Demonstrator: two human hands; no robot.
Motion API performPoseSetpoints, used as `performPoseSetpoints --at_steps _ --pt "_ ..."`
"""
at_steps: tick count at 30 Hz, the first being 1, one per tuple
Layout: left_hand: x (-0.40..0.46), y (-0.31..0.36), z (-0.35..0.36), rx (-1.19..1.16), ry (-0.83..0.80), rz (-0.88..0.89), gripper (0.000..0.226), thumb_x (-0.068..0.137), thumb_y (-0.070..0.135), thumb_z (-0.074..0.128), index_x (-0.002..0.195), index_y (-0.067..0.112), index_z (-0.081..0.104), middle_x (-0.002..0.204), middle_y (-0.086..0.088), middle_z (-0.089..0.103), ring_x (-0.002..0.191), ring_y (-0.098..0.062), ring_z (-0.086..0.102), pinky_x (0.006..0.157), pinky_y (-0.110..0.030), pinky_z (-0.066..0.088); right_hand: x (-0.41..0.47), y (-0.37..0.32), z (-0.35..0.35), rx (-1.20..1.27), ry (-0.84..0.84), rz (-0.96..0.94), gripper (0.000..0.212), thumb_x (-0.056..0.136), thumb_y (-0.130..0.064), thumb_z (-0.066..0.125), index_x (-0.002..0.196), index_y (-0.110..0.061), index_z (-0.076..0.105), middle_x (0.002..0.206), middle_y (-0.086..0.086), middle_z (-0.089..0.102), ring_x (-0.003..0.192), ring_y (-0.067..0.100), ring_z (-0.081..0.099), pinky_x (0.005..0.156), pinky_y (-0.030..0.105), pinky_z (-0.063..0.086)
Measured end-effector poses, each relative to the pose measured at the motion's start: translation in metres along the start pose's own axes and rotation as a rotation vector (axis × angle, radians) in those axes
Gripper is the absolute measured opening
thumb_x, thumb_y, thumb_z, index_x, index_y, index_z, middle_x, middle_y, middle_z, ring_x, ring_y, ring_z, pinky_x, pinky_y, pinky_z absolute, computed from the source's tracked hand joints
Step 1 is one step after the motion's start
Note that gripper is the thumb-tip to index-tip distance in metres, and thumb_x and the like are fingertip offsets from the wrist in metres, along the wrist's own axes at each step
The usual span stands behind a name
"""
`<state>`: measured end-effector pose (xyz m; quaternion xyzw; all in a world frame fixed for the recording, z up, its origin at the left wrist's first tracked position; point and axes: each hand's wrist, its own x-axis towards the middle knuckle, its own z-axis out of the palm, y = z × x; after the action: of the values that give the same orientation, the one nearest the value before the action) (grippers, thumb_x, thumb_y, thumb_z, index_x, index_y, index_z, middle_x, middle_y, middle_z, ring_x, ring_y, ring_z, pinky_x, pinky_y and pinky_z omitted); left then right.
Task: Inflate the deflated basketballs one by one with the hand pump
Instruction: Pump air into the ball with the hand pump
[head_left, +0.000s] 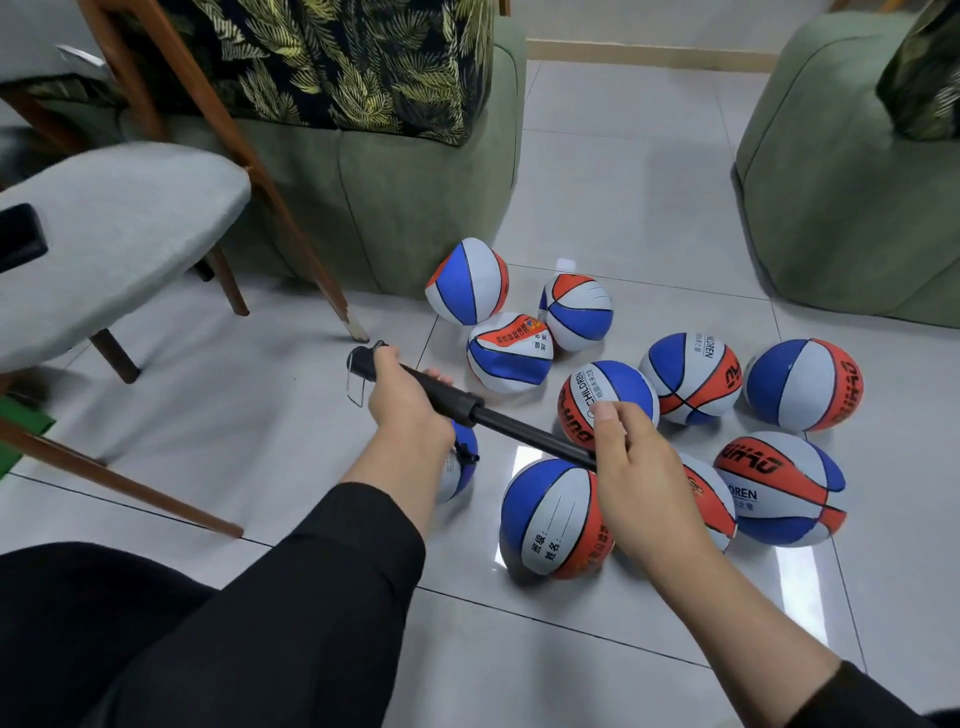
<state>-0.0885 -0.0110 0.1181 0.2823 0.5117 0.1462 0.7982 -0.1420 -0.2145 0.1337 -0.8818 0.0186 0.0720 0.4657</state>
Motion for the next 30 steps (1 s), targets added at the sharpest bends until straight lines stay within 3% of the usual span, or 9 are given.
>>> performPoseSetpoints --at_steps 4,8,10,13,15,22,26,30 --pt "0.0 0.007 0.001 0.038 0.017 0.016 0.024 0.092 0.038 0.07 0.093 0.016 0.06 0.075 -0.003 0.061 0.06 -0.019 0.059 0.057 -0.029 0.053 0.004 0.004 0.001 0.008 -0.005 0.014 0.035 0.107 -0.046 0.032 0.119 -0.025 0.058 0.085 -0.006 0.062 0.082 0.005 0.056 0.067 0.025 0.04" --pt "0.0 0.0 0.0 0.118 -0.008 0.022 0.012 0.095 0.025 0.067 0.096 0.016 0.06 0.075 -0.003 0.061 0.06 -0.018 0.06 0.056 -0.029 0.053 0.006 0.004 0.003 0.012 -0.019 0.01 0.036 0.108 -0.045 0.029 0.121 -0.025 0.056 0.089 -0.011 0.06 0.085 -0.001 0.054 0.069 0.029 0.038" --pt "-0.006 -0.012 0.0 0.115 -0.002 0.025 0.006 0.095 0.021 0.062 0.096 0.016 0.059 0.072 -0.003 0.061 0.057 -0.017 0.059 0.055 -0.028 0.053 0.006 0.004 0.007 0.009 -0.033 0.007 0.036 0.108 -0.045 0.028 0.118 -0.025 0.055 0.088 -0.006 0.06 0.084 0.006 0.055 0.067 0.026 0.04" --pt "-0.02 -0.031 0.002 0.108 -0.02 0.031 0.005 0.096 0.022 0.06 0.097 0.017 0.059 0.061 0.0 0.06 0.051 -0.015 0.059 0.064 -0.03 0.057 0.008 0.003 0.015 0.023 -0.037 0.014 0.035 0.108 -0.044 0.027 0.115 -0.024 0.056 0.09 -0.004 0.061 0.089 0.02 0.055 0.074 0.035 0.038" --pt "-0.029 -0.043 0.004 0.14 -0.035 0.04 0.005 0.095 0.023 0.059 0.094 0.018 0.06 0.057 0.001 0.06 0.052 -0.016 0.058 0.072 -0.036 0.057 0.007 0.001 0.021 0.028 -0.035 0.004 0.035 0.108 -0.041 0.027 0.11 -0.022 0.056 0.088 -0.005 0.061 0.085 0.018 0.054 0.074 0.035 0.036" --pt "-0.041 -0.063 0.003 0.174 -0.067 0.066 0.008 0.095 0.02 0.059 0.099 0.013 0.061 0.069 -0.006 0.063 0.046 -0.013 0.058 0.065 -0.032 0.053 0.005 -0.002 0.029 0.013 -0.031 -0.028 0.037 0.107 -0.042 0.027 0.103 -0.022 0.058 0.077 0.0 0.059 0.076 0.015 0.056 0.067 0.037 0.039" --pt "-0.037 -0.05 0.004 0.236 -0.095 0.062 0.009 0.093 0.02 0.061 0.098 0.013 0.061 0.062 -0.003 0.064 0.052 -0.015 0.06 0.063 -0.032 0.052 0.003 -0.002 0.025 -0.01 -0.066 -0.048 0.032 0.107 -0.044 0.029 0.099 -0.026 0.053 0.072 -0.005 0.053 0.071 0.012 0.051 0.061 0.028 0.037" --pt "-0.021 -0.02 0.006 0.174 -0.03 0.088 0.004 0.094 0.016 0.06 0.095 0.013 0.057 0.06 -0.003 0.059 0.046 -0.015 0.056 0.048 -0.025 0.051 -0.002 0.001 0.016 0.015 -0.052 -0.014 0.032 0.107 -0.045 0.029 0.112 -0.028 0.056 0.086 -0.007 0.061 0.086 0.013 0.057 0.075 0.034 0.04"
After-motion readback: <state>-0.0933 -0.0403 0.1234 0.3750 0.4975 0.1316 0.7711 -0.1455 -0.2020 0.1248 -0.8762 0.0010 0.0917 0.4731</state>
